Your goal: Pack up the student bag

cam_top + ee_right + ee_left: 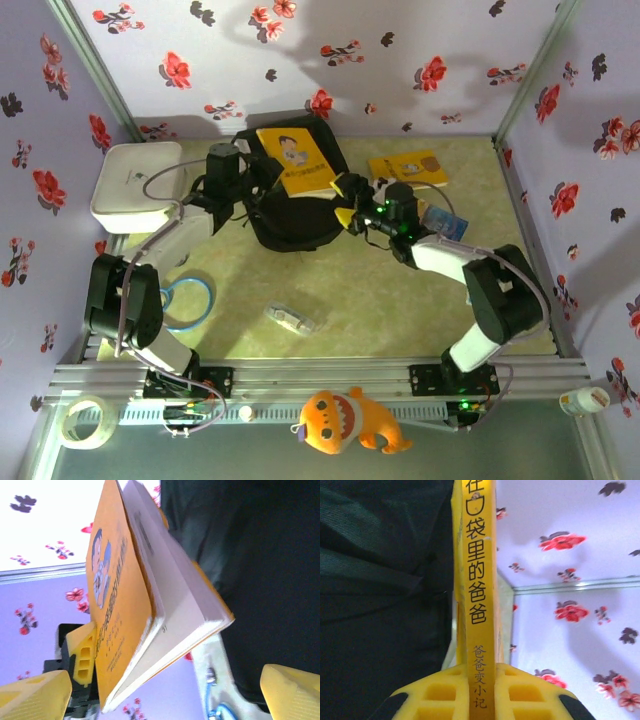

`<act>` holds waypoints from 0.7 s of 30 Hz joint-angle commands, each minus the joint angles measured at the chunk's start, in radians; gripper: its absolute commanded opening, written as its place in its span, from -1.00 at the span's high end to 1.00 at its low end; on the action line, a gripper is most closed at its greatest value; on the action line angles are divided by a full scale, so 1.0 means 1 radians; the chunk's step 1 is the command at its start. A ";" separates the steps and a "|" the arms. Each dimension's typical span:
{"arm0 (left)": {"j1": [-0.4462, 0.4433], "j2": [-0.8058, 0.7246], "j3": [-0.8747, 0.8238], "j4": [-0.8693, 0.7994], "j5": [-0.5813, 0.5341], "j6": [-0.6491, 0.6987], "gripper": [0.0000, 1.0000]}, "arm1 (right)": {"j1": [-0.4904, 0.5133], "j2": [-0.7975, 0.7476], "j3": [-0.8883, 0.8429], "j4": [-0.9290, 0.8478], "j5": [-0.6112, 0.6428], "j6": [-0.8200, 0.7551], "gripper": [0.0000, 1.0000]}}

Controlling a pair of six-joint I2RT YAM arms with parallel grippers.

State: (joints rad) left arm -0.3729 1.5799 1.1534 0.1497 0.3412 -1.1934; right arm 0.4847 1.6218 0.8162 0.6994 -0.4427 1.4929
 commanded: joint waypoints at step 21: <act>-0.025 0.004 -0.044 0.254 0.018 -0.132 1.00 | 0.065 0.181 0.170 0.196 0.090 0.162 0.01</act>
State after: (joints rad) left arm -0.3939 1.6001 1.1164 0.3073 0.3408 -1.3270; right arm 0.5491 1.7939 0.9588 0.8684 -0.3923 1.6623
